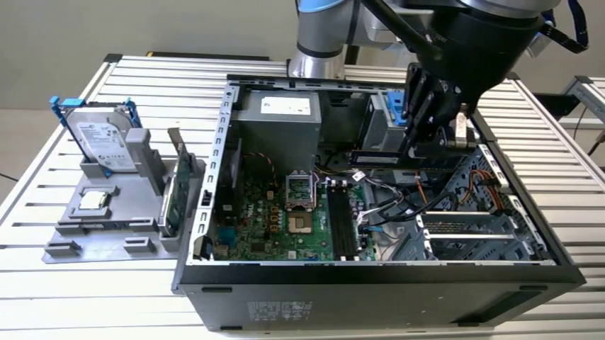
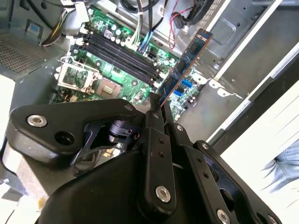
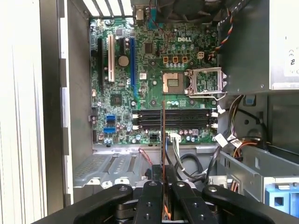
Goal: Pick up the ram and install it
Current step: 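Pick up the ram and move it above insertion slot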
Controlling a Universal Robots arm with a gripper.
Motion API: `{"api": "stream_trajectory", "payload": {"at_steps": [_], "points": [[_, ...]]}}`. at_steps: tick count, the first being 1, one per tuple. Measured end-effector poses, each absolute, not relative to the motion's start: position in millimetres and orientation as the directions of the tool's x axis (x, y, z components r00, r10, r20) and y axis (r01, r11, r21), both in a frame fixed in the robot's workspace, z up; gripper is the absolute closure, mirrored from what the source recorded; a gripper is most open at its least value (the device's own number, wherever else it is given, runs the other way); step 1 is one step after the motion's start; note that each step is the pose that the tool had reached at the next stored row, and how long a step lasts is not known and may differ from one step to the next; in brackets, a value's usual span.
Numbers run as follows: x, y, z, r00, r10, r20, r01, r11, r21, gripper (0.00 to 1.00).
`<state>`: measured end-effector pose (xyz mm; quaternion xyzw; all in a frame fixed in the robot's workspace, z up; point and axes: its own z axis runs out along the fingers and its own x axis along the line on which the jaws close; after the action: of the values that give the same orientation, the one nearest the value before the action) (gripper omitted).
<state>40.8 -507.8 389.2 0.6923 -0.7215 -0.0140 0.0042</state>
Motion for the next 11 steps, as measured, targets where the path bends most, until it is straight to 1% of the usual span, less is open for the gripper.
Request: {"api": "stream_trajectory", "payload": {"at_steps": [11], "points": [[42.2, -507.9, 389.2, -0.042, -0.999, -0.013, -0.999, 0.041, 0.026, 1.00]]}}
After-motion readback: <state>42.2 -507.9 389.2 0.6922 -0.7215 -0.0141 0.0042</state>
